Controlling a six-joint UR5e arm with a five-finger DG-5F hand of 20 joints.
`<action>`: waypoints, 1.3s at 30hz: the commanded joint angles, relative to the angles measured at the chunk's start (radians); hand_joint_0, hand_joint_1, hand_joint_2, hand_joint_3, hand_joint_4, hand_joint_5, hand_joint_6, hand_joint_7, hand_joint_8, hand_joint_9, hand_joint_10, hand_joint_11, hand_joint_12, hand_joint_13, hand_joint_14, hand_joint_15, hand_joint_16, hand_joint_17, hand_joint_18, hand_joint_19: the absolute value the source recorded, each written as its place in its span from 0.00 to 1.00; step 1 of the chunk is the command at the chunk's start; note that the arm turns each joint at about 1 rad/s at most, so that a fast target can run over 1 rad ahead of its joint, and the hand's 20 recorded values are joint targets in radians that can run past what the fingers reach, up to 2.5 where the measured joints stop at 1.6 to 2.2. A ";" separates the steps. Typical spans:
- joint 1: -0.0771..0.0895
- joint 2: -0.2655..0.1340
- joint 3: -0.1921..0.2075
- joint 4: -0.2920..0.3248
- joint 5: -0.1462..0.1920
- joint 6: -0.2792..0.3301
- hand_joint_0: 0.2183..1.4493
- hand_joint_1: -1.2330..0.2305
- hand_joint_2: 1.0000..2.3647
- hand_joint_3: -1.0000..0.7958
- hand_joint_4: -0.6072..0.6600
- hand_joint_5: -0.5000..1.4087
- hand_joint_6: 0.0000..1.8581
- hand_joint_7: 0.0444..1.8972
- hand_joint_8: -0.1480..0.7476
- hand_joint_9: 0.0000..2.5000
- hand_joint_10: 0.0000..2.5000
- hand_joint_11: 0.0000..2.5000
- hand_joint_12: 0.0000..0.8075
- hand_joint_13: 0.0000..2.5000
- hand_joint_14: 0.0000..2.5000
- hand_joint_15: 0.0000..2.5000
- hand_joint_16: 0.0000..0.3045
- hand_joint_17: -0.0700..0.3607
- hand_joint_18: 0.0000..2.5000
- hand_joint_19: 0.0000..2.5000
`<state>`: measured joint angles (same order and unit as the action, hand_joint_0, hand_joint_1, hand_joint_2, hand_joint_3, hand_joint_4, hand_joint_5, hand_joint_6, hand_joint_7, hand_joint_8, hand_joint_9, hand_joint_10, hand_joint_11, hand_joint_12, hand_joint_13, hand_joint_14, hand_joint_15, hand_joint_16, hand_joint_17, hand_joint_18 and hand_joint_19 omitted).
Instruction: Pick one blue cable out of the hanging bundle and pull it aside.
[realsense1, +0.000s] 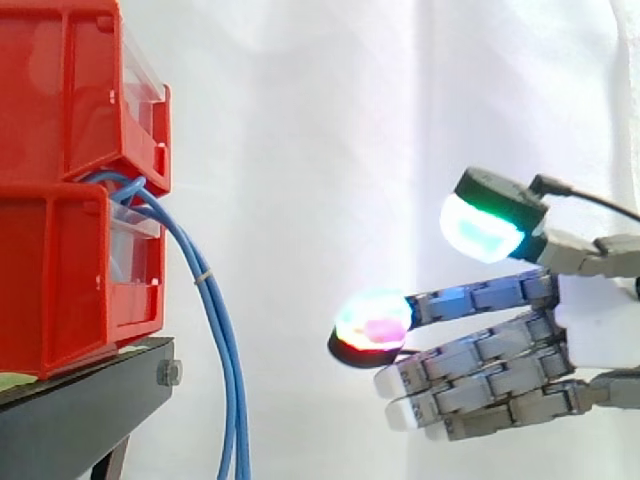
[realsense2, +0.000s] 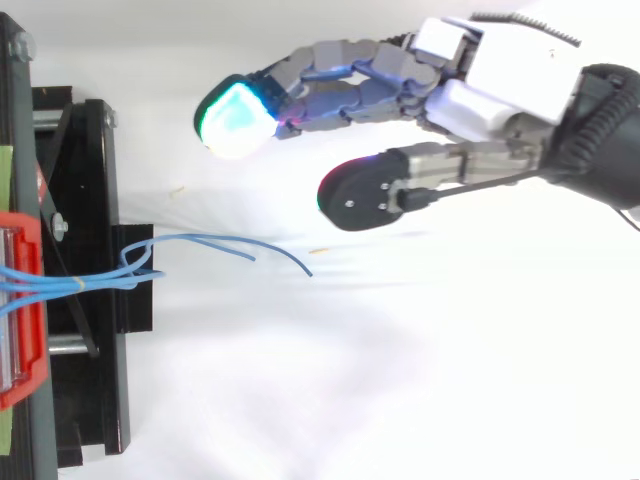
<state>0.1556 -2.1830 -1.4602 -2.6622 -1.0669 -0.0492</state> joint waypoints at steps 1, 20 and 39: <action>-0.002 -0.054 0.063 -0.038 0.002 0.017 0.24 0.42 0.00 0.29 0.64 0.15 0.27 0.33 0.46 0.23 0.00 0.05 0.35 0.20 0.00 0.04 0.10 0.32 0.08 0.01; 0.010 -0.097 0.115 -0.016 0.008 -0.020 0.24 0.43 0.00 0.28 0.65 0.15 0.27 0.33 0.46 0.24 0.00 0.06 0.35 0.20 0.00 0.05 0.10 0.32 0.09 0.01; 0.025 -0.193 0.186 0.045 -0.001 -0.015 0.24 0.43 0.00 0.28 0.65 0.15 0.27 0.34 0.46 0.25 0.00 0.06 0.36 0.21 0.00 0.05 0.10 0.32 0.09 0.02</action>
<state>0.1765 -2.3757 -1.2770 -2.6191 -1.0660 -0.0580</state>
